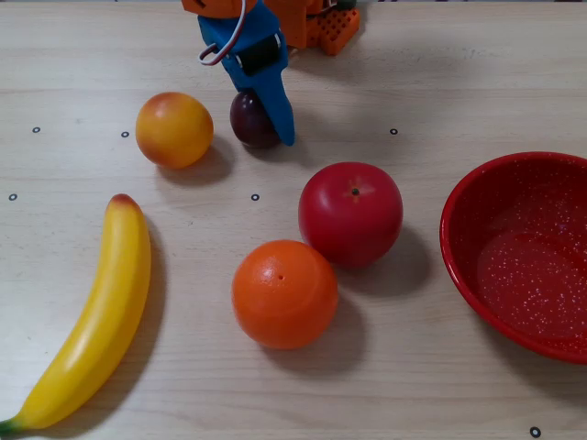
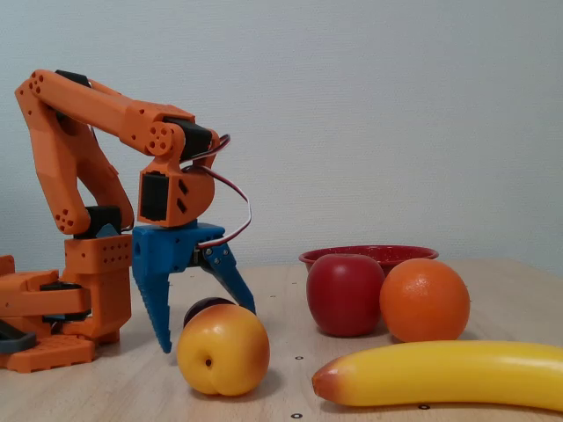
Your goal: Put plum in the red bowl.
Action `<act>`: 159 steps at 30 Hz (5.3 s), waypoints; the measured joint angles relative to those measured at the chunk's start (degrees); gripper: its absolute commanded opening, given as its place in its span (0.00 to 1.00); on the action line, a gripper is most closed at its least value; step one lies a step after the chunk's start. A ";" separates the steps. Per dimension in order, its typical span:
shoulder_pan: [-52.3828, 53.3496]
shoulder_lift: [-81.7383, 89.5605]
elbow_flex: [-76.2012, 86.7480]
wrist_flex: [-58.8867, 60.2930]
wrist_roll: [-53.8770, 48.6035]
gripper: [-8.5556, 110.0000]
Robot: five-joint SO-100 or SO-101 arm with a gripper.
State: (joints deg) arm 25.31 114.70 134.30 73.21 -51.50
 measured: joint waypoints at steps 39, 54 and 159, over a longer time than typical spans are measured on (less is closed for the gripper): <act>2.11 -0.88 -22.32 20.13 -2.46 0.07; -5.71 -0.88 -36.65 25.49 4.48 0.07; -50.45 -43.24 -85.87 6.94 39.55 0.07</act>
State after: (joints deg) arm -25.14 71.46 48.43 80.16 -11.95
